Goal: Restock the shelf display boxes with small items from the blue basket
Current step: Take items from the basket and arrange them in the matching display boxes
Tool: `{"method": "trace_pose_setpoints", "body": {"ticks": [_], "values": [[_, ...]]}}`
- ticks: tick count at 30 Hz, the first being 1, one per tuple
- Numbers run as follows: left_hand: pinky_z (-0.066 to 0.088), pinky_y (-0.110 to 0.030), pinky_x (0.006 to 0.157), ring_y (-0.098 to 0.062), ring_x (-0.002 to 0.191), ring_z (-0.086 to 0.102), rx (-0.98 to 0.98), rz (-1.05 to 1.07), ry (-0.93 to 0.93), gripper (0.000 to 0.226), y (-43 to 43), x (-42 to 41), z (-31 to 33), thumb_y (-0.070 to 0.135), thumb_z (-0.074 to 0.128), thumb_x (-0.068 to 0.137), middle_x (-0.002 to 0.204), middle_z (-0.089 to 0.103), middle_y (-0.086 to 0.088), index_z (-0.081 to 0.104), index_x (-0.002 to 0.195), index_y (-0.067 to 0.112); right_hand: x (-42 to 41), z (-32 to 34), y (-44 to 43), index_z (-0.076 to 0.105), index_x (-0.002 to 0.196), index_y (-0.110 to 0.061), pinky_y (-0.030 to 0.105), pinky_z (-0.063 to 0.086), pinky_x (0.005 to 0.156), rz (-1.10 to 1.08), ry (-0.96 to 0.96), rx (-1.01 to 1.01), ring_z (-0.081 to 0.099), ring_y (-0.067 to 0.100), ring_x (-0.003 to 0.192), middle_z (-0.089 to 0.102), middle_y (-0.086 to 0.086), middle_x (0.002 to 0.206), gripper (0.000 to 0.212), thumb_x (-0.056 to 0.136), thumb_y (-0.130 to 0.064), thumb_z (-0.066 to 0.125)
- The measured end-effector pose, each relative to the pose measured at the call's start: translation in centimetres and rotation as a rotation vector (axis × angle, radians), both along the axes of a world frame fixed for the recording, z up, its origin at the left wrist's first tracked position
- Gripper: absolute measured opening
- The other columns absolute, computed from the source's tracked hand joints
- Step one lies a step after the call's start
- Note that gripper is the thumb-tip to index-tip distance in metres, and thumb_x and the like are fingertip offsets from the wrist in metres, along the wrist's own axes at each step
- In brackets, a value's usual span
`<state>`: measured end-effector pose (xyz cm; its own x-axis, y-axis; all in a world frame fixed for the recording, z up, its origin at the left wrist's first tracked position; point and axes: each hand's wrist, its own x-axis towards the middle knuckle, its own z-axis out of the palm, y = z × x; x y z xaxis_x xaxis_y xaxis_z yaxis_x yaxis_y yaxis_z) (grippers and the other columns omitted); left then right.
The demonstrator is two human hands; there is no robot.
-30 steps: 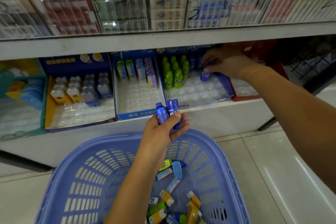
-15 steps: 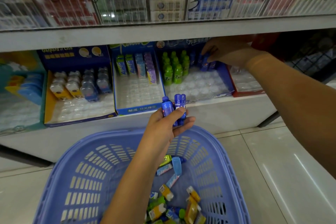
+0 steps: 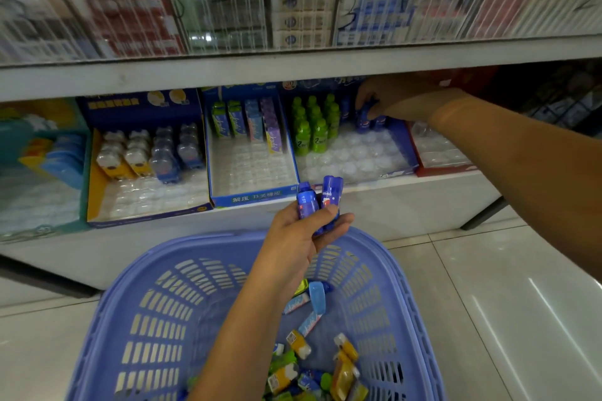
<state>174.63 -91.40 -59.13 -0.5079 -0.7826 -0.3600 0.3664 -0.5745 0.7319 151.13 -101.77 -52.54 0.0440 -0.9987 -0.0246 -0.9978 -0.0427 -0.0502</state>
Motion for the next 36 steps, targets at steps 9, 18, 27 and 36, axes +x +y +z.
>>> {"method": "trace_pose_setpoints", "body": {"ticks": [9,18,27,36], "values": [[0.057,-0.023,0.072,-0.024,0.089,0.067,-0.232,0.157,-0.112,0.026,1.7,1.0,0.1,-0.002,0.067,0.081,0.094,0.07,-0.007,0.066,0.097,0.018,7.4,1.2,9.1,0.069,0.099,-0.009,0.017,0.053,0.063,-0.054,-0.87,0.057,0.064,0.011,0.065,0.069,0.004,0.083,0.017,0.084,-0.015,0.068],[0.054,-0.016,0.068,-0.005,0.075,0.068,-0.452,0.19,-0.326,0.025,2.1,1.9,1.3,0.013,0.08,0.071,0.08,0.074,0.008,0.071,0.089,0.029,8.0,1.8,13.5,0.068,0.093,-0.023,0.016,0.052,0.074,0.05,-0.76,0.218,0.065,0.002,0.075,0.071,-0.004,0.085,0.025,0.072,-0.018,0.08],[0.057,-0.022,0.073,-0.02,0.087,0.071,-0.354,0.119,-0.204,0.018,2.2,1.4,1.7,0.01,0.071,0.081,0.09,0.075,-0.006,0.07,0.094,0.023,7.8,0.8,13.6,0.06,0.108,-0.021,0.023,0.053,0.068,-0.036,-0.995,0.223,0.065,0.014,0.067,0.069,0.007,0.089,0.034,0.078,-0.014,0.074],[0.059,-0.026,0.075,-0.012,0.073,0.063,-0.414,0.143,-0.335,0.02,1.3,0.4,0.6,0.006,0.074,0.079,0.084,0.069,-0.005,0.07,0.093,0.021,6.7,0.4,11.8,0.07,0.097,-0.016,0.011,0.052,0.066,-0.116,-1.071,0.099,0.067,0.006,0.072,0.07,0.003,0.086,0.023,0.075,-0.012,0.076]]}}
